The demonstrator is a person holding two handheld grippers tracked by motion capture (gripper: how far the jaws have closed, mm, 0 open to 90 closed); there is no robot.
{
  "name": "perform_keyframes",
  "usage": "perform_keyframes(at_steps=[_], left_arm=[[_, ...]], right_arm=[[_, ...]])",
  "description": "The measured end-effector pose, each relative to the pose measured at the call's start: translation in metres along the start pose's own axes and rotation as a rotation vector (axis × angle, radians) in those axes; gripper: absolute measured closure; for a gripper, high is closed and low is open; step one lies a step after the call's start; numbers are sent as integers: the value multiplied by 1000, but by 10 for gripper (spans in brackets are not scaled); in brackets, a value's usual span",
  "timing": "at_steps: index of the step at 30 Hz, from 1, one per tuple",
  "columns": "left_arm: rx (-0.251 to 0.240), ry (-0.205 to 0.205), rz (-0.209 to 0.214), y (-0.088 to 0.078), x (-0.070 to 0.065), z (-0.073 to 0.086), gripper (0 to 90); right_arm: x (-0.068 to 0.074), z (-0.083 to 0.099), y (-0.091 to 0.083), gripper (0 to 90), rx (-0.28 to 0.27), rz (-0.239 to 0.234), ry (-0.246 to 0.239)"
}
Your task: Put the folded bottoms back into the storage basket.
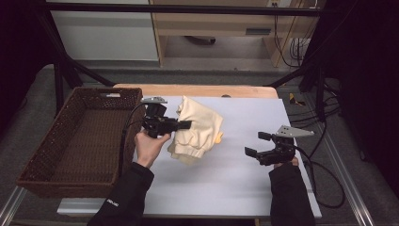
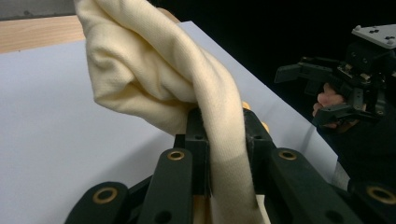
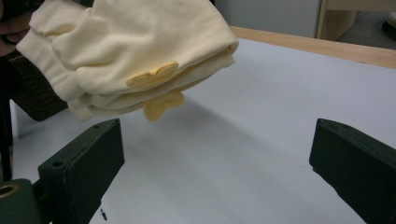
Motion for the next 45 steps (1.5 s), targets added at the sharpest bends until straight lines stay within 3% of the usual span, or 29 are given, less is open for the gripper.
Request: perform_keyframes(at_steps=[28,45], left_arm=[[-40,13,-17,-37,-1,-12,764],[-61,18,-43,-60,8,-15,764]], right_arm=[[0,0,1,33,2,2,-1],[0,0,0,33,2,1,-2]])
Point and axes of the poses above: each handheld gripper's, and its own axes: y roughly forward along the jaws, z roughly out of its underside, x roughly to its left, the point moved 8 cm from there along y, roughly forward along the jaws, and after that the axes turned 8 degrees about -z, right-handed, at the moved point
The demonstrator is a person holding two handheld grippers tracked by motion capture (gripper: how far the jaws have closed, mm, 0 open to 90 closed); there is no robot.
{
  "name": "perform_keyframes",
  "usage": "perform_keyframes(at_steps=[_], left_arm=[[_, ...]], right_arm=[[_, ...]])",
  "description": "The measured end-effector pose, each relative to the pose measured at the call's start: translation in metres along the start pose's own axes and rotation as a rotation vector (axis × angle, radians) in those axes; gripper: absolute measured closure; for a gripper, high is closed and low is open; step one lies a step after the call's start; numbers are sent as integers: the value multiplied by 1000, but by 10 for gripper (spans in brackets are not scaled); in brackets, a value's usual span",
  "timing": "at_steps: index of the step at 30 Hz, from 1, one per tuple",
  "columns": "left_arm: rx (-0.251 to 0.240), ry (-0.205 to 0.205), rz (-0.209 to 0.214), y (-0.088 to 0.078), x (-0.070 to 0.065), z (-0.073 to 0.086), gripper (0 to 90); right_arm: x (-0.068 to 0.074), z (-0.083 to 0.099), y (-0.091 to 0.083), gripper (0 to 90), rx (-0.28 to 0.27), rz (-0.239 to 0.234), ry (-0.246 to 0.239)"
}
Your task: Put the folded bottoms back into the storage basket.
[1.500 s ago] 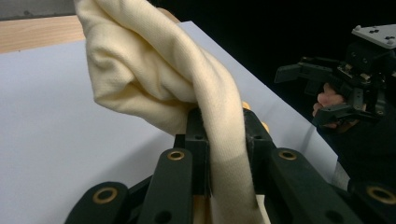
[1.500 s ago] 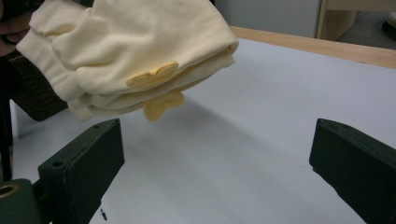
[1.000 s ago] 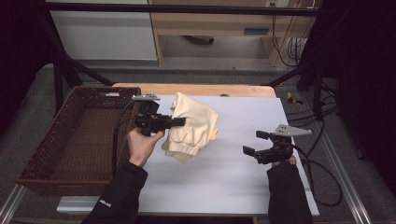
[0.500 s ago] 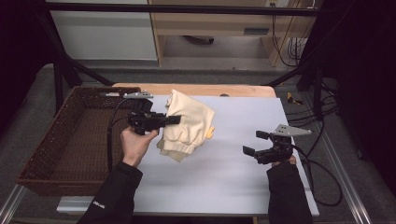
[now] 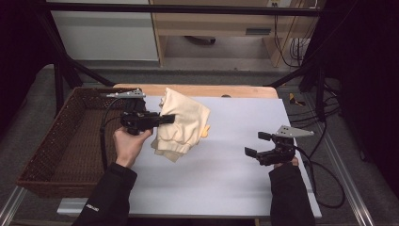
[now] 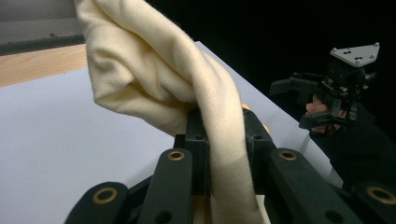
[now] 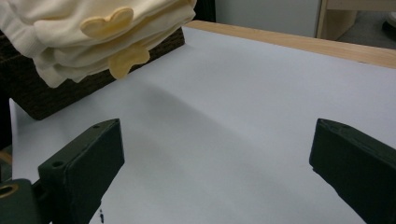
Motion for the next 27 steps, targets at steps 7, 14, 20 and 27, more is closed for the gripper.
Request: perform_keyframes(at_steps=[7,14,20,27], left_arm=[[-24,-13,-15,-18,7,-3,764],[-36,-20,-26,-31,14,-4,764],[-42,-24,-36,-40,19,-6,764],[-53,-27,-43,-49,22,-10,764]], right_arm=[[0,1,1,33,7,1,0],[0,1,1,33,7,1,1],[0,1,1,33,7,3,-1],[0,1,1,33,5,4,0]])
Point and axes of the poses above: each handheld gripper's, and its own axes: y roughly forward along the jaws, z roughly out of its underside, x roughly to its left, the point moved 8 cm from there along y, roughly forward along the jaws, and after that the axes turned 8 degrees about -z, right-handed, at the moved point
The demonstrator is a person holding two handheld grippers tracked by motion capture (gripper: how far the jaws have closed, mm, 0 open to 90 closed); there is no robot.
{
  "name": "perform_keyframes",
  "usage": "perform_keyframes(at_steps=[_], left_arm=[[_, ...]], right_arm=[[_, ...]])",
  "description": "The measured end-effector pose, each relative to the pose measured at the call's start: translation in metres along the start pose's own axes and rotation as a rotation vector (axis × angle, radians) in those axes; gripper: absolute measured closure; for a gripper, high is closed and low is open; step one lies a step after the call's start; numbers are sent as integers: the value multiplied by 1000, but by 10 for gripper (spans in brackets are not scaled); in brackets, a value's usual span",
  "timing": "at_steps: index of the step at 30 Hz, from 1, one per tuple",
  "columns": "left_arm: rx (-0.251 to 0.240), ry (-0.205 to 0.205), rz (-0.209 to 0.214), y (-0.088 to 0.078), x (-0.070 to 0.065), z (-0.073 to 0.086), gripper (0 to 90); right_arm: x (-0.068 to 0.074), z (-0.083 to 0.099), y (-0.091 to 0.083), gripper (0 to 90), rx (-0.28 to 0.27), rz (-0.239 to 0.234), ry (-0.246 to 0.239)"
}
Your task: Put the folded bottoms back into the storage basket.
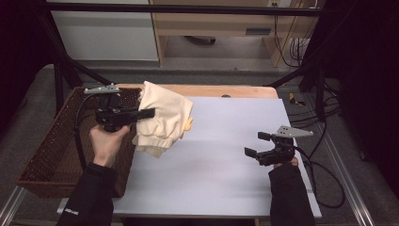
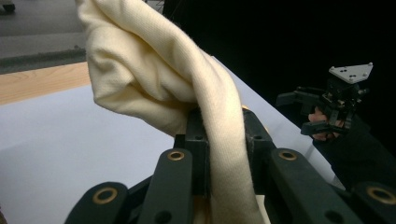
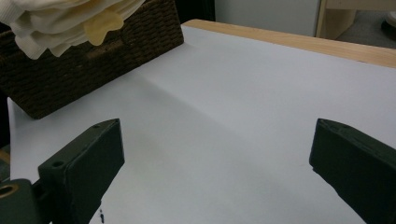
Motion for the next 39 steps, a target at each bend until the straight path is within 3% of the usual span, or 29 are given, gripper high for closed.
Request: perform_keyframes(at_steps=[31,39], left_arm=[[-40,-18,-93,-35,29,-18,764],[-43,-17,-135,-50,41,-21,764]], right_arm=[[0,0,0,33,-1,1,0],[0,0,0,33,-1,1,-2]])
Point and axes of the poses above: each handheld gripper's, and its own axes: y roughly forward along the jaws, z roughly out of its underside, x roughly to its left, the point moved 8 cm from there along y, roughly forward along the jaws, and after that the axes turned 8 degrees about -z, right-handed, at the moved point
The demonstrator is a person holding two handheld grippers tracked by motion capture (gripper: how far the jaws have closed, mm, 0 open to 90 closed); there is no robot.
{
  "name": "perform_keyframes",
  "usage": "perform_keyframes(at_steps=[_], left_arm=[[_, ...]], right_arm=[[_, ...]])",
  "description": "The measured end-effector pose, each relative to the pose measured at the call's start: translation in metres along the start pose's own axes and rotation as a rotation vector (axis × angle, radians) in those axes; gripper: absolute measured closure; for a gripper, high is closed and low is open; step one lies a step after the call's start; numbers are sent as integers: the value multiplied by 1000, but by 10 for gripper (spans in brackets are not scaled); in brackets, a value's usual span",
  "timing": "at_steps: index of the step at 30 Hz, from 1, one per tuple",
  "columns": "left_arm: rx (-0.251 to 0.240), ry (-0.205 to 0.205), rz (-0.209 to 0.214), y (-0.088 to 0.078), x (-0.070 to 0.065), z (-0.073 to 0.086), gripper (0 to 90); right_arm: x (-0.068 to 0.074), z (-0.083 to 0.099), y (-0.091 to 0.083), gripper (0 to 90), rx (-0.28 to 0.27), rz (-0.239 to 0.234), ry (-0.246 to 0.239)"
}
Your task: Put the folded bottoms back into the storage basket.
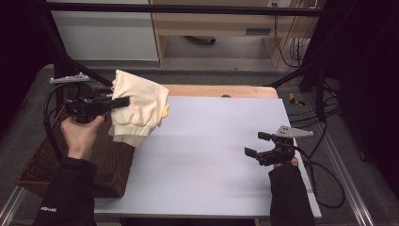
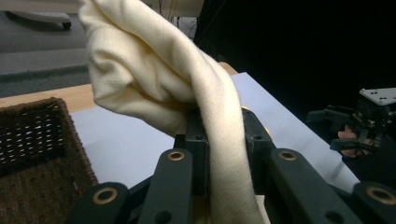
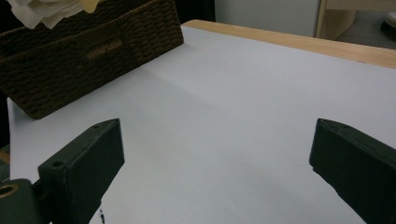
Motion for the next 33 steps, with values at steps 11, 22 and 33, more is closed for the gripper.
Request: perform_keyframes(at_steps=[11,22,33], left_arm=[[-5,-14,-37,-15,20,1,764],[-13,-37,-73,-30,40,3,764],[-12,-40,-115,-41,55,8,764]], right_arm=[[0,0,1,33,0,-2,2],[0,1,1,33,5,1,0],[0,1,1,33,4,2,0]])
Point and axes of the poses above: each handheld gripper's, and its own axes: y roughly forward along the jaws, z roughly out of its underside, x roughly to its left, the point moved 8 cm from there along y, roughly forward along the jaws, and after that the axes turned 8 degrees about -z, right-handed, at the moved point
